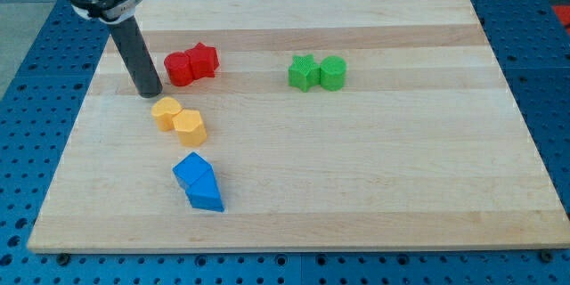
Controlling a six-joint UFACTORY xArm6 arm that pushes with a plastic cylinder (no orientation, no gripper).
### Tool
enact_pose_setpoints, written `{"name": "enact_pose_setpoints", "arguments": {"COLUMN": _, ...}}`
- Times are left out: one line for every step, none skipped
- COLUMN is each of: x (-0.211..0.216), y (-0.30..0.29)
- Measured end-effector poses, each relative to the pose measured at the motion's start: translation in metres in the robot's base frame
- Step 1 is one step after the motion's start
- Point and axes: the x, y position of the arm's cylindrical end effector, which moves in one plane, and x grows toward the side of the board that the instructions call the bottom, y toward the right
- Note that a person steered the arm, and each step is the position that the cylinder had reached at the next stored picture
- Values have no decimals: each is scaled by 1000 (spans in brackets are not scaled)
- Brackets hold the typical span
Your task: Move the yellow heart along with yellow hexagon down and right a bit
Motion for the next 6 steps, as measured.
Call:
{"name": "enact_pose_setpoints", "arguments": {"x": 14, "y": 1}}
{"name": "enact_pose_setpoints", "arguments": {"x": 18, "y": 3}}
{"name": "enact_pose_setpoints", "arguments": {"x": 27, "y": 10}}
{"name": "enact_pose_setpoints", "arguments": {"x": 33, "y": 13}}
{"name": "enact_pose_setpoints", "arguments": {"x": 22, "y": 13}}
{"name": "enact_pose_setpoints", "arguments": {"x": 7, "y": 21}}
